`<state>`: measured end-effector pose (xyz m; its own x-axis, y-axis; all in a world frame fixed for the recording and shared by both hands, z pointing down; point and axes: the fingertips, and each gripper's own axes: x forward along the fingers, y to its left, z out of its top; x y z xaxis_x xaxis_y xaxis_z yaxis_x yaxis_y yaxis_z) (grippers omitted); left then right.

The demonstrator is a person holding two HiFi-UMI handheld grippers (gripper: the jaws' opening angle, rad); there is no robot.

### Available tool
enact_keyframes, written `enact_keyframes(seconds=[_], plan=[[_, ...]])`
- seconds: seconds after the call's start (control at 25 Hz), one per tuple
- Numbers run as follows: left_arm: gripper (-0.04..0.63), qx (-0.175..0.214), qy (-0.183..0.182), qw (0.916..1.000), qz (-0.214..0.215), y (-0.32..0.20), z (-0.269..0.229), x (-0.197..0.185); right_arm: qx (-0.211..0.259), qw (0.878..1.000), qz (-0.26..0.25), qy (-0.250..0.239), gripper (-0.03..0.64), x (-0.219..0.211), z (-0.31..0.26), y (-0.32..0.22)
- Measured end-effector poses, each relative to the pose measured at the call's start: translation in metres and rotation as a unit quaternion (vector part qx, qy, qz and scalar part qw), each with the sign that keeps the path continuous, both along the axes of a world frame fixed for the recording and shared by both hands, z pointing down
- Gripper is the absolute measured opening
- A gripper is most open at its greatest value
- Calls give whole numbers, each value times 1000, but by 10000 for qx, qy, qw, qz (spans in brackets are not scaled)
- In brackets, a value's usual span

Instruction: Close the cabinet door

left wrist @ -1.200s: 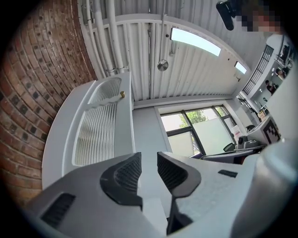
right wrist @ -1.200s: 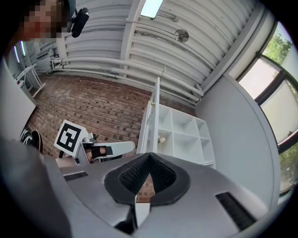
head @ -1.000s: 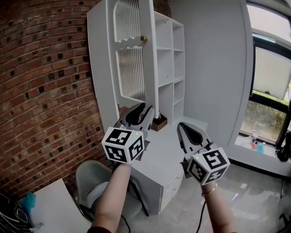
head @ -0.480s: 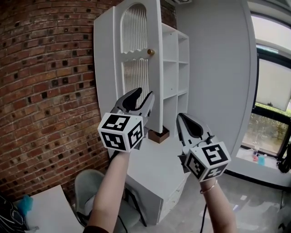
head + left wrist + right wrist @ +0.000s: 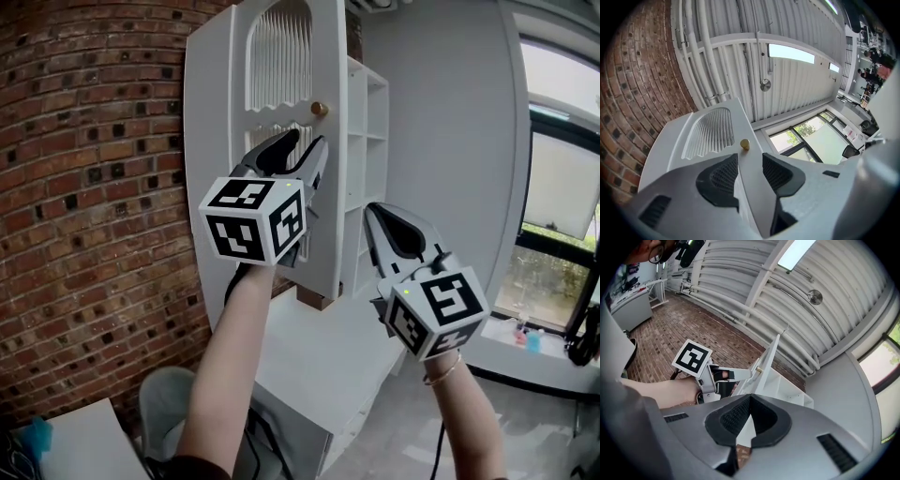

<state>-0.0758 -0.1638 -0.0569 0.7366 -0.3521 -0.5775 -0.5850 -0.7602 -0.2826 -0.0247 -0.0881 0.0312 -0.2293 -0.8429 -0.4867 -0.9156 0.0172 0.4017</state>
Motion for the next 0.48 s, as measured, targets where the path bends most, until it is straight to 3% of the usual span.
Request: enact_keyframes(seconds=[0.2,0.48], plan=[[147,64,98,9999,117,-10,-28,12,280,9992,25,300,0,-4,-21,-4],[146,211,194,9991,325,-11,-45,24,342,9990,62,281,0,3,-26,-18]])
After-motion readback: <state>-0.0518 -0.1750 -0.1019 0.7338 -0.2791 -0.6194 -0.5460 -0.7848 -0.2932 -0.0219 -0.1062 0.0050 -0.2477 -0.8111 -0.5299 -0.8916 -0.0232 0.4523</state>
